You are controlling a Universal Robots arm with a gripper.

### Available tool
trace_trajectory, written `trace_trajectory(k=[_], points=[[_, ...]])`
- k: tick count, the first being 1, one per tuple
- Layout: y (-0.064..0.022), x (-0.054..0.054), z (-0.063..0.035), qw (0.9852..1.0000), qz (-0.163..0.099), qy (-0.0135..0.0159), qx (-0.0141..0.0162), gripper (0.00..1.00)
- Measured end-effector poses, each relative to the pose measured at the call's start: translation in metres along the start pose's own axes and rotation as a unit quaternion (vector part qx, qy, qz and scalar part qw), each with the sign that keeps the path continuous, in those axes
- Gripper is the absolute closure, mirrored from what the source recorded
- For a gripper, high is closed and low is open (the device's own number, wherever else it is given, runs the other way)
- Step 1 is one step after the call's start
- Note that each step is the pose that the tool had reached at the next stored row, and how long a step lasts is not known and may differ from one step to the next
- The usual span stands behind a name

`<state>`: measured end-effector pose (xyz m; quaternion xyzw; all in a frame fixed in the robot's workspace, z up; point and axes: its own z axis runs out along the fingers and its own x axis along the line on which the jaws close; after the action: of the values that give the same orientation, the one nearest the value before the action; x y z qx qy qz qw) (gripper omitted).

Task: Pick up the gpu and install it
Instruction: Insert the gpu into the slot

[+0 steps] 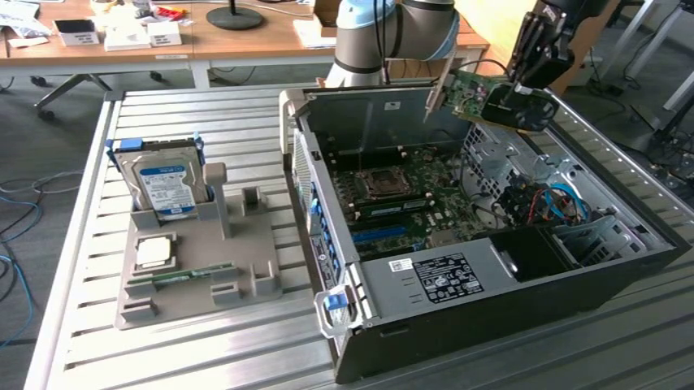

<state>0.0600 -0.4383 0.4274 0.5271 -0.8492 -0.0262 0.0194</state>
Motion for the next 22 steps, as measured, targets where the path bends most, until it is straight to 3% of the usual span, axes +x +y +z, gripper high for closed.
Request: trace_trajectory(k=[6,13,16,22], points=[[0.0,0.0,0.0003,0.9987,-0.052,0.0034,0.0003,0.73],[0.0,0.0,0.0004,0.9943,-0.106,0.0069,0.0006,0.73],[0.0,0.0,0.0004,0.9928,-0.12,0.0078,0.0006,0.73],[-0.0001,-0.0001,0.0006,0.9912,-0.132,0.0077,0.0012,0.73]])
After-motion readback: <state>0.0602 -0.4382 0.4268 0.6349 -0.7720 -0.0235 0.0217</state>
